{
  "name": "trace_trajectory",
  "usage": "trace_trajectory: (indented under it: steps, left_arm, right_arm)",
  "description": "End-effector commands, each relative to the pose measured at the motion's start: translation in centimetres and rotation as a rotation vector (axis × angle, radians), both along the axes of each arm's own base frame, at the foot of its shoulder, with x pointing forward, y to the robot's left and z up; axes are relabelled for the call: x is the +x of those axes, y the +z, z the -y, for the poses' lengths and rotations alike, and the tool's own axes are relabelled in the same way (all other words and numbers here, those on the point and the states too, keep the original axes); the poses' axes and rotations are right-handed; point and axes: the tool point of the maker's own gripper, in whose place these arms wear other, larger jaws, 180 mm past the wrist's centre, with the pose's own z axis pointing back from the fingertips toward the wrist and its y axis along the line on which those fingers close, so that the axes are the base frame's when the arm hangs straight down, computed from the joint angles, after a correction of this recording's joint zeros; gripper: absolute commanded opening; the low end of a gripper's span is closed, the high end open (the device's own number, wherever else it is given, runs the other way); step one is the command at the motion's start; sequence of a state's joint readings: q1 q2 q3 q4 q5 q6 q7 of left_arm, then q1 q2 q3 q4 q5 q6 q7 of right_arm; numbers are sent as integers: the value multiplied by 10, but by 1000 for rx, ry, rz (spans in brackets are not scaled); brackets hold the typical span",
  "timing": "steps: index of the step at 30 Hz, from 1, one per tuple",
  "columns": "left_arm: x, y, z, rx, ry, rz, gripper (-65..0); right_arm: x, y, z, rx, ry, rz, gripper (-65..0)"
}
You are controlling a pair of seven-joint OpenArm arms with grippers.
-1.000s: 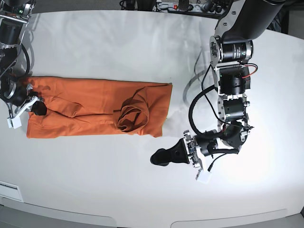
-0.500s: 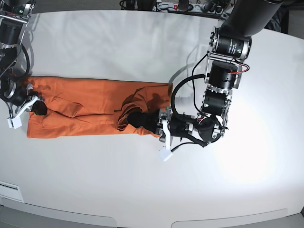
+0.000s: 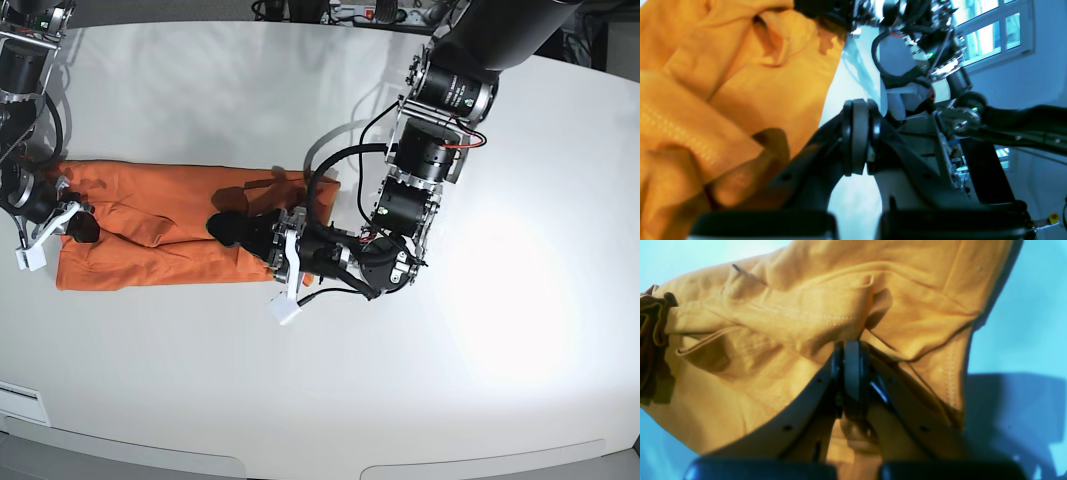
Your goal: Fold the T-shirt properly
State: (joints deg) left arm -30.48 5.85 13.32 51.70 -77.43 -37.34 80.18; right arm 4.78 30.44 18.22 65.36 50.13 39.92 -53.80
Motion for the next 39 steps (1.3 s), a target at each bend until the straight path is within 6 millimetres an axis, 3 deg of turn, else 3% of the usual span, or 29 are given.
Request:
trace_trajectory:
  steps: [1,5,9,15,21,26,34,39]
  left_arm:
    - [10,25,5,-58,2,46,-650]
    - [20,39,5,-66,12,25,-650]
    - [43,49,-15,-13,44,73,-650]
    - [63,15,-43,266,60,175,-650]
    - [63,17,-45,250,67,158,-650]
    - [60,6,-54,302,50,160,-650]
    - [35,-28,-59,430,-59,157,-650]
    - [21,-68,-72,642,-148,207,-650]
  right_arm:
    - [0,4,8,-36,12,-12,-650]
    - [0,5,8,-36,12,-11,-650]
    - [0,4,8,-36,12,-12,-650]
    - [0,4,8,-37,12,-12,-650]
    - [0,4,8,-36,12,-12,-650]
    - [0,4,8,-37,12,-12,-650]
    - [0,4,8,-36,12,-12,-650]
    - [0,4,8,-36,12,-11,-650]
